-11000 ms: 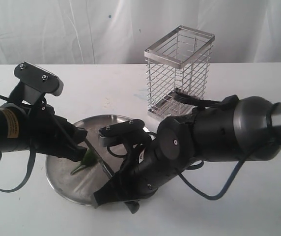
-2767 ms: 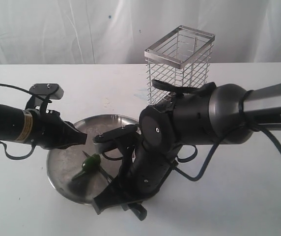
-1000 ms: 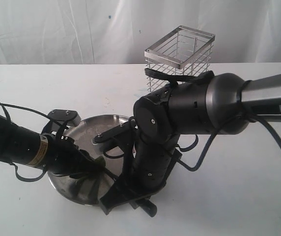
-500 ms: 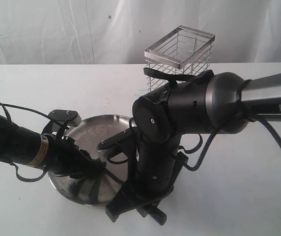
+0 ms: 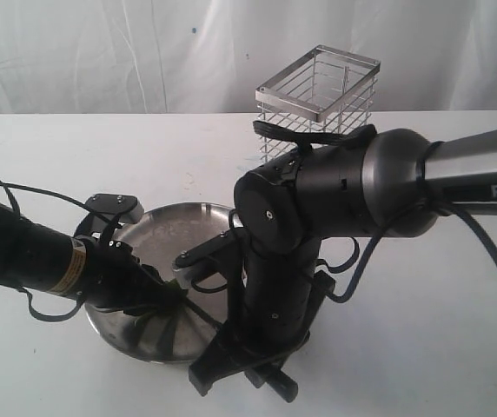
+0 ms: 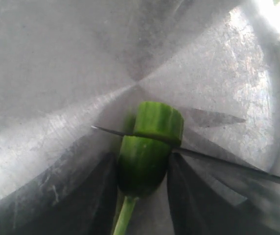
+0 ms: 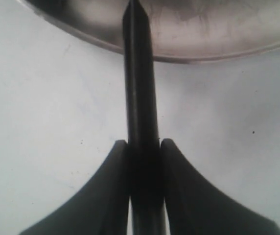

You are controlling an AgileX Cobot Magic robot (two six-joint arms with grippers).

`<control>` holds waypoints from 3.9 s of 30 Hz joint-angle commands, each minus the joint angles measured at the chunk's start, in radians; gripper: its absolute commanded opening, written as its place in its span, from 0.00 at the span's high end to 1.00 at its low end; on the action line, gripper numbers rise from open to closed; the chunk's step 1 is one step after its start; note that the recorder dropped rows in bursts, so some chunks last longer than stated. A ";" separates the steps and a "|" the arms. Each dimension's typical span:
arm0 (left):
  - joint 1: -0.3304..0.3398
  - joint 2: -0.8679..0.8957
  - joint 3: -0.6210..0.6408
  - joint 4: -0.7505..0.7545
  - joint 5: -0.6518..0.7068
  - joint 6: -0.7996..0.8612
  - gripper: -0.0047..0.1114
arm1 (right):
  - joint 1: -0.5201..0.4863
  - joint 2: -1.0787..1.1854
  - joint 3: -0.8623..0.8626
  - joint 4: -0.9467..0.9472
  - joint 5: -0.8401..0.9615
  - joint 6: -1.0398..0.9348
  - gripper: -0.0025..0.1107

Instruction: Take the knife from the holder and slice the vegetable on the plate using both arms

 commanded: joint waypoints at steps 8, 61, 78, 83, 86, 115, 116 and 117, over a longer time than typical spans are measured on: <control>-0.004 0.005 -0.012 0.012 -0.009 0.000 0.54 | -0.002 0.000 -0.001 -0.016 -0.016 0.016 0.98; -0.004 0.012 -0.077 0.026 0.174 0.004 0.57 | -0.002 0.000 -0.001 -0.014 -0.025 0.018 0.98; -0.004 0.025 -0.101 0.026 0.140 0.022 0.57 | -0.002 0.000 -0.001 -0.014 -0.028 0.018 0.98; -0.004 -0.002 -0.101 0.026 0.131 0.020 0.57 | -0.002 0.000 -0.001 -0.014 -0.026 0.018 0.98; -0.004 0.012 -0.096 0.026 0.134 0.022 0.56 | -0.002 0.000 -0.001 -0.014 -0.026 0.018 0.98; -0.004 -0.089 -0.014 0.026 0.152 0.035 0.51 | -0.002 0.000 -0.001 -0.016 -0.013 0.018 0.98; -0.004 -0.089 -0.007 0.026 0.138 0.035 0.51 | -0.002 0.000 -0.001 -0.016 -0.013 0.018 0.98; -0.004 -0.089 -0.001 0.026 0.130 0.035 0.51 | -0.002 0.000 -0.001 -0.016 -0.011 0.018 0.98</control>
